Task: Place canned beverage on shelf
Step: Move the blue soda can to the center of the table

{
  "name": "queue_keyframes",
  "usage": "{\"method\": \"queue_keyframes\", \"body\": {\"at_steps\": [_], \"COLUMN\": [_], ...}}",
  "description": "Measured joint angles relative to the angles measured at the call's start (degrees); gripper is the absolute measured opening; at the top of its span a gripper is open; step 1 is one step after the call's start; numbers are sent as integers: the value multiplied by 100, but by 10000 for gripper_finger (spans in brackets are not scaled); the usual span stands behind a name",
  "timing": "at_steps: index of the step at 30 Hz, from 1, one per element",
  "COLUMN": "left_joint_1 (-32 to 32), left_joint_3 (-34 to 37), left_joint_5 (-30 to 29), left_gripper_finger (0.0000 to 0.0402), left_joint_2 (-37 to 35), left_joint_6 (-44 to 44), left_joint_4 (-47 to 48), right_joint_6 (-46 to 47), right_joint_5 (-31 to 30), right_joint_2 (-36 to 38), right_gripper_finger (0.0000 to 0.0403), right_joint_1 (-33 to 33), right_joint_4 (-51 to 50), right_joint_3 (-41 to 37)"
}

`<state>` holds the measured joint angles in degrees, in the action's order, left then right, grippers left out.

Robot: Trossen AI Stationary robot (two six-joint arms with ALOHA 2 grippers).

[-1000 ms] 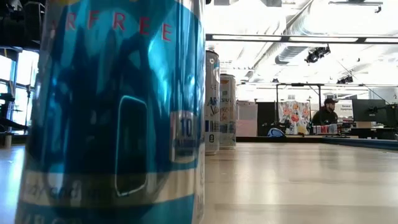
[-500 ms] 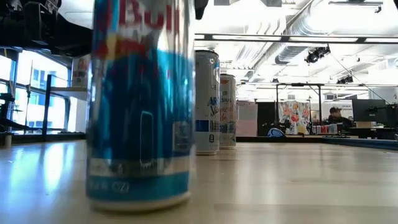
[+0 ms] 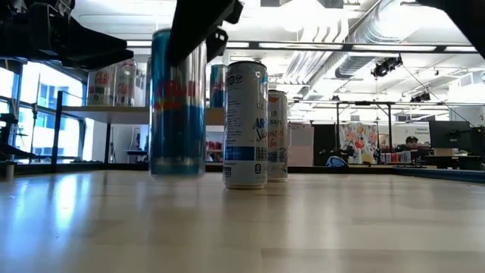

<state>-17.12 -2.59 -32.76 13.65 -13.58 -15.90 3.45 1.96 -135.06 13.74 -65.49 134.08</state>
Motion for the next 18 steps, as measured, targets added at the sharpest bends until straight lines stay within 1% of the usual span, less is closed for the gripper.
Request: {"method": "queue_keyframes", "body": {"at_steps": [7,18], "left_joint_1": [0,1], "left_joint_3": [1,1], "left_joint_5": [0,-1], "left_gripper_finger": [294,294], "left_joint_2": [0,-2], "left_joint_6": [0,0], "left_joint_4": [6,17], "right_joint_6": [-324,-909], "right_joint_5": [3,25], "right_joint_2": [80,82], "right_gripper_finger": [230,230], "right_joint_1": [-583,-1005], "right_joint_4": [-173,-215], "right_joint_3": [0,2]}}
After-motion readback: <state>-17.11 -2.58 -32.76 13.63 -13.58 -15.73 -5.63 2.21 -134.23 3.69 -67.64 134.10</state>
